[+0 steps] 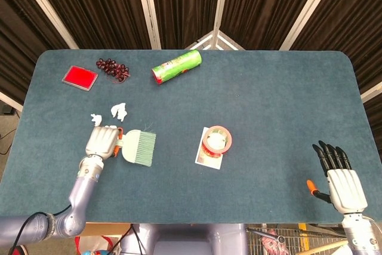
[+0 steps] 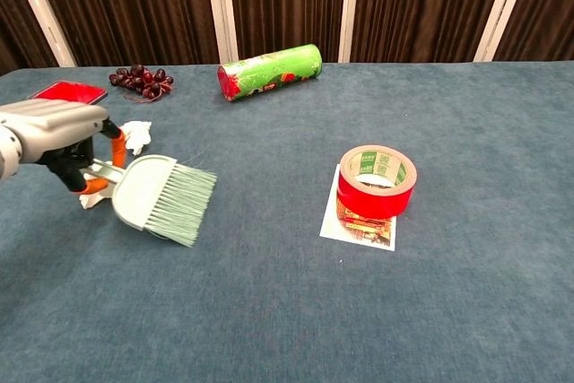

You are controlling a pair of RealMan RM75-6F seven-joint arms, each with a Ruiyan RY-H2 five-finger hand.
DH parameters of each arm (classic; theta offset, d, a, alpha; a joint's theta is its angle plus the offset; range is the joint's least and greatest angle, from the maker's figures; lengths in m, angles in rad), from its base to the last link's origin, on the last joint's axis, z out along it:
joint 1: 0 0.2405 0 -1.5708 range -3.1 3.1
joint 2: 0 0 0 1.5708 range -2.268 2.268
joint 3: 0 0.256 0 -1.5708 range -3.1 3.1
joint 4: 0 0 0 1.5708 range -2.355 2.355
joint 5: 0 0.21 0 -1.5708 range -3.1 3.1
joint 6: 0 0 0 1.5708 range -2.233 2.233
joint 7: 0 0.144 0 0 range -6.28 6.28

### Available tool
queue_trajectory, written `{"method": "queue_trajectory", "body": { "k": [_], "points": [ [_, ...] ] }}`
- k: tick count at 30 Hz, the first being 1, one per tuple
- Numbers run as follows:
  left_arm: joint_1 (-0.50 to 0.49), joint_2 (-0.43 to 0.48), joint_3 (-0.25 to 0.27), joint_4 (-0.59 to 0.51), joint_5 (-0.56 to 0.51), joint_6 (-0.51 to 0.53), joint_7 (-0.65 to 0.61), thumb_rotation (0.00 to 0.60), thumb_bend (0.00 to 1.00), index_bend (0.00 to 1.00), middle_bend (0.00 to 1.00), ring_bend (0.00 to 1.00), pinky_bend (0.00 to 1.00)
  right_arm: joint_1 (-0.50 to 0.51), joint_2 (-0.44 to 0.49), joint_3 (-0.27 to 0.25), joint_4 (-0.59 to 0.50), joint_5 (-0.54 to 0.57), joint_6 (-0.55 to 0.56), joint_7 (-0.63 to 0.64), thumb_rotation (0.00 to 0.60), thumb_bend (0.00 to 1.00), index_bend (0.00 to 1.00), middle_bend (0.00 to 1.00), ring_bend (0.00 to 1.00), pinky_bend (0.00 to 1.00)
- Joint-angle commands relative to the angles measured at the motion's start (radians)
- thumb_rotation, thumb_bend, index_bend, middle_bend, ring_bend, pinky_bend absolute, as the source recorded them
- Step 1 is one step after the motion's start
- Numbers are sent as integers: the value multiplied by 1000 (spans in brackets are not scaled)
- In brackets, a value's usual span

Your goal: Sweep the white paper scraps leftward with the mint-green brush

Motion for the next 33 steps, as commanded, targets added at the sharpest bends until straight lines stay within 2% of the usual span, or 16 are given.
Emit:
{"method": "queue_trajectory", "body": {
  "k": [1,9,13,19,26,33],
  "points": [
    [20,43,4,14,-47,0,2,600,721,779,1000,1000,1000,-3,1,-1,-1,-4,6,-2,600,322,0,0,0,2],
    [78,166,-21,110,-102,-20,-91,600,721,778,1000,1000,1000,-4,-2,-2,-3,-6,8,-9,600,322,0,0,0,2],
    [98,226,-55,153,-114,-31,-153,600,721,777,1000,1000,1000,-2,-3,-3,-6,-9,6,-14,600,322,0,0,0,1],
    [101,266,-119,135,-103,-42,-240,600,721,771,1000,1000,1000,0,-4,-1,-5,-7,2,-13,600,322,0,0,0,2],
    [30,201,-165,115,-130,-59,-196,600,720,770,1000,1000,1000,7,-2,-1,-3,-3,-13,-4,600,322,0,0,0,1],
    [-82,60,-206,214,-205,-76,-100,600,720,771,1000,1000,1000,8,2,1,-3,3,-17,15,600,322,0,0,0,2]
  ]
}}
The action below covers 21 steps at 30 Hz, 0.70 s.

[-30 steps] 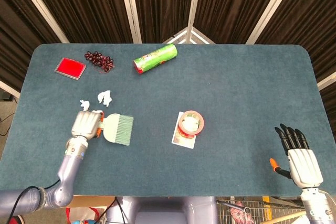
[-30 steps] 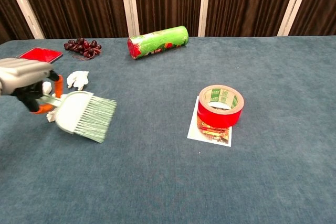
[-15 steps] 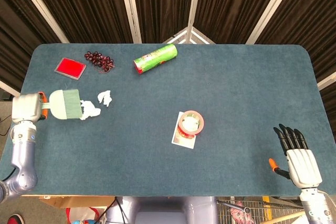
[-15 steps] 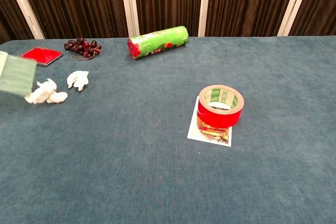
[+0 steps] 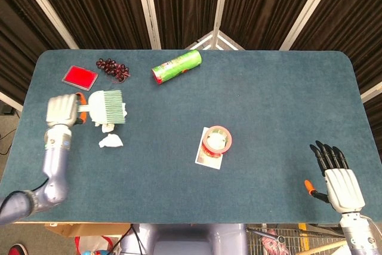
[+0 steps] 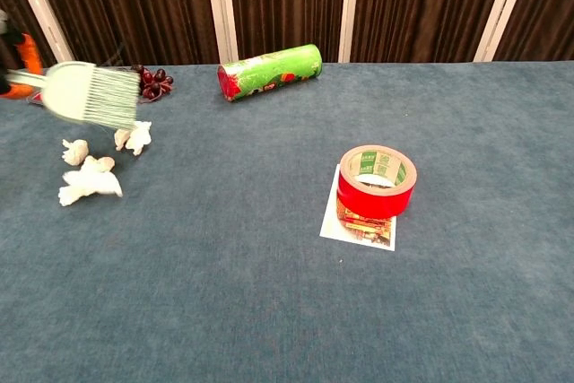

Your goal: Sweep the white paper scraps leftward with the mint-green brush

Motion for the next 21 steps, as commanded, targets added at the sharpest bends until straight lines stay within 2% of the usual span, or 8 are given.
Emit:
{"method": "queue_trajectory", "body": {
  "k": [1,6,11,15,21],
  "points": [
    [-69,-85,-27,78,-63,-22,63,600,720,771,1000,1000,1000,0,3,2,0,7,-2,11,600,322,0,0,0,2],
    [-124,-176,-41,174,-147,-68,111,600,720,773,1000,1000,1000,1,7,9,-4,26,-10,31,600,322,0,0,0,1],
    [-134,-227,-20,238,-184,-86,139,600,720,775,1000,1000,1000,0,13,8,-7,30,-13,36,600,322,0,0,0,2],
    [-103,-197,0,242,-212,-75,155,600,720,777,1000,1000,1000,-1,14,4,-10,23,-10,33,600,322,0,0,0,1],
    [-13,-78,30,214,-244,-61,135,600,721,779,1000,1000,1000,-4,14,-2,-15,6,-1,22,600,321,0,0,0,2]
  ]
}}
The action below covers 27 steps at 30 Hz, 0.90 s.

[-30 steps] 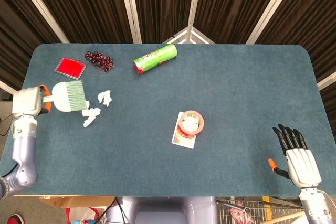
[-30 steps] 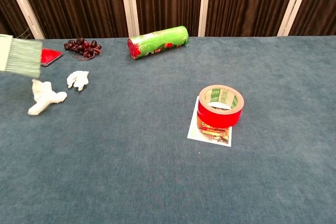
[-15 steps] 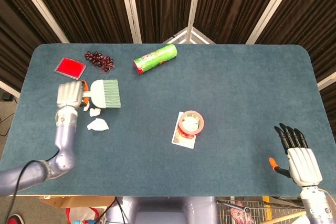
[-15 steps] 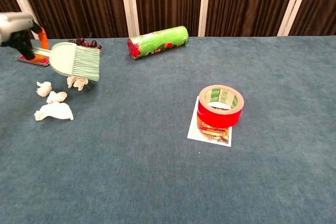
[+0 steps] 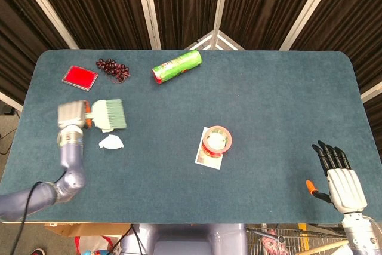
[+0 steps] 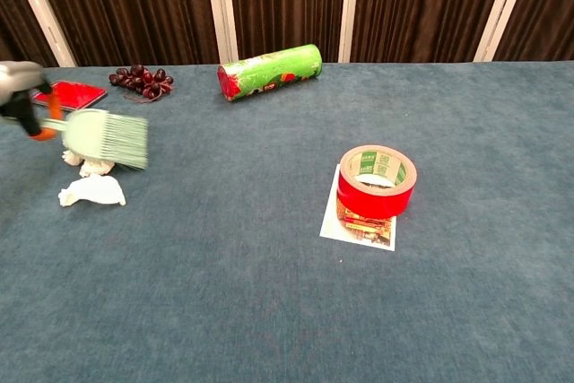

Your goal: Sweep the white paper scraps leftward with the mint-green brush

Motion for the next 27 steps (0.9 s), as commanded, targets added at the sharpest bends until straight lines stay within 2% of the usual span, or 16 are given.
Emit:
{"method": "queue_trajectory", "body": {
  "k": [1,4,10,16,20,23,27],
  "points": [
    [74,95,23,-28,-14,9,-30,600,721,779,1000,1000,1000,-1,-1,-3,-1,-8,5,-8,600,322,0,0,0,2],
    [123,163,29,-46,4,9,-79,600,721,779,1000,1000,1000,-2,-4,-4,0,-17,10,-21,600,321,0,0,0,2],
    [223,313,4,-125,104,-4,-262,600,721,776,1000,1000,1000,-4,-12,-5,0,-23,18,-43,600,322,0,0,0,2],
    [320,425,2,-296,324,19,-470,600,717,769,1000,1000,1000,-4,-18,-6,2,-22,17,-60,600,322,0,0,0,2],
    [389,451,63,-447,548,80,-561,600,705,743,1000,1000,1000,-4,-19,-5,3,-17,16,-64,600,322,0,0,0,2],
    [418,434,116,-519,652,105,-568,600,691,708,1000,1000,1000,-5,-19,-5,2,-16,15,-65,600,322,0,0,0,2],
    [435,378,182,-582,747,126,-530,600,613,659,1000,1000,1000,-5,-19,-6,1,-18,16,-70,600,322,0,0,0,2]
  ]
}}
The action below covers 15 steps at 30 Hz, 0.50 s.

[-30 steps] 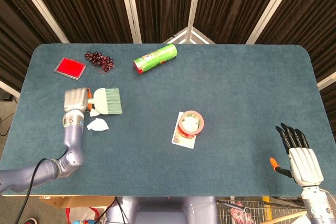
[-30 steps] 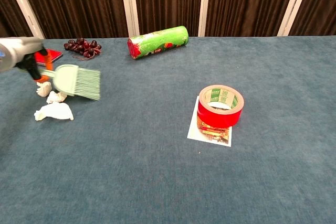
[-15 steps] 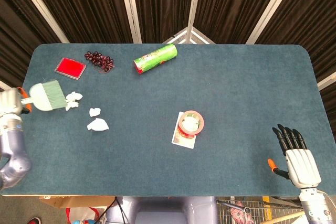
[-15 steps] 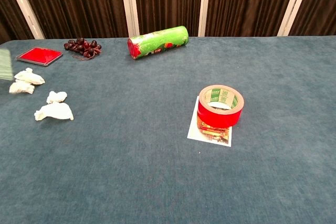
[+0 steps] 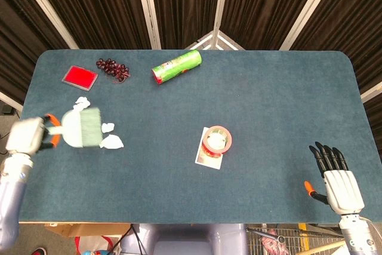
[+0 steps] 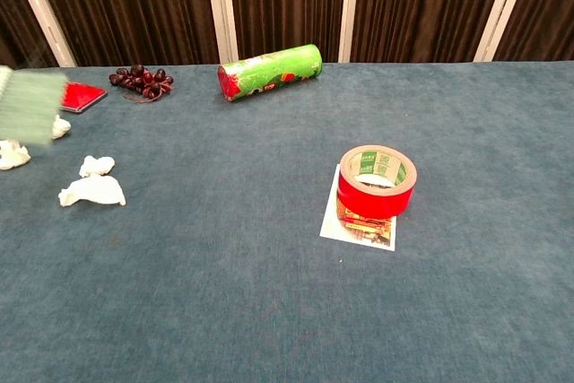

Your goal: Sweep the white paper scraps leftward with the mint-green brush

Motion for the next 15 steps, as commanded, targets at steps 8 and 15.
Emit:
{"method": "queue_trajectory", "body": {
  "k": [8,15],
  "points": [
    [33,-219,145,-84,160,47,150,600,405,525,1000,1000,1000,-2,3,2,-1,7,1,7,600,322,0,0,0,2],
    [35,-272,167,-75,144,61,243,600,27,237,1000,1000,1000,-4,7,1,0,6,2,12,600,321,0,0,0,2]
  ]
}}
